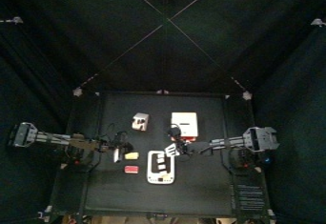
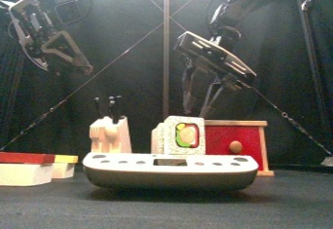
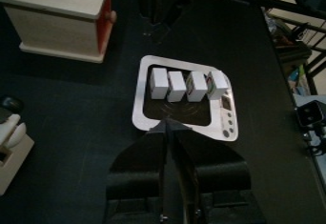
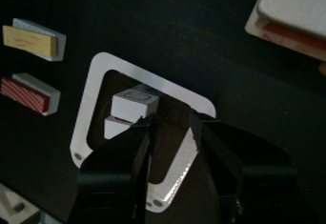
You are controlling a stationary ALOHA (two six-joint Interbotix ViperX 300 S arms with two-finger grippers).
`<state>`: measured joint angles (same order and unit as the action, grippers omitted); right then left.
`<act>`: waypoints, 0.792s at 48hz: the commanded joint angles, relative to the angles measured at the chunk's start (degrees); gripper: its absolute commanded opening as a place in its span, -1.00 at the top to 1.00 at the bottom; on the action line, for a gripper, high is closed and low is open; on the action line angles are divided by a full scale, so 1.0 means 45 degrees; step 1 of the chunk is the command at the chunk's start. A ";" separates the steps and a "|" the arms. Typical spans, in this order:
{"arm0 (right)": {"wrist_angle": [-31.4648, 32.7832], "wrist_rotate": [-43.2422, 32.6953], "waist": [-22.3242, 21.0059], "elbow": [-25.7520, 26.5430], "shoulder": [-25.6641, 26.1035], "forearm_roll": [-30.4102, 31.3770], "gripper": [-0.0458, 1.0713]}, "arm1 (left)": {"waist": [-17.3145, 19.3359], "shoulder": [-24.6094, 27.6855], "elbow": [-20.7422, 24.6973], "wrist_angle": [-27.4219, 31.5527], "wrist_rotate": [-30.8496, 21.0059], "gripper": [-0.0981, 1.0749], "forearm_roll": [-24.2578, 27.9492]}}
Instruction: Grab sushi piece off stove
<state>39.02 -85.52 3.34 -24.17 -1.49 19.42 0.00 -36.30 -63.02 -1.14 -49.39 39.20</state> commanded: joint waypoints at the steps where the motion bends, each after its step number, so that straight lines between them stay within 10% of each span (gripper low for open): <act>1: 0.0410 -0.1289 0.0527 0.0469 0.0039 0.1191 -0.44 | 0.0039 -0.0039 0.0215 -0.0020 -0.0020 -0.01 0.0000; 16: 0.0703 -0.2441 0.0996 0.1270 -0.0566 0.2383 -0.80 | 0.0039 -0.0039 0.0137 -0.0039 -0.0020 -0.01 0.0000; 38: 0.0801 -0.2441 0.0859 0.2188 -0.1875 0.2344 -0.81 | 0.0039 -0.0039 0.0000 -0.0039 -0.0020 -0.01 -0.0215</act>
<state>42.63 -96.50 7.56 -16.00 -10.72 29.79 0.09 -36.39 -63.81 -1.05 -49.48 38.32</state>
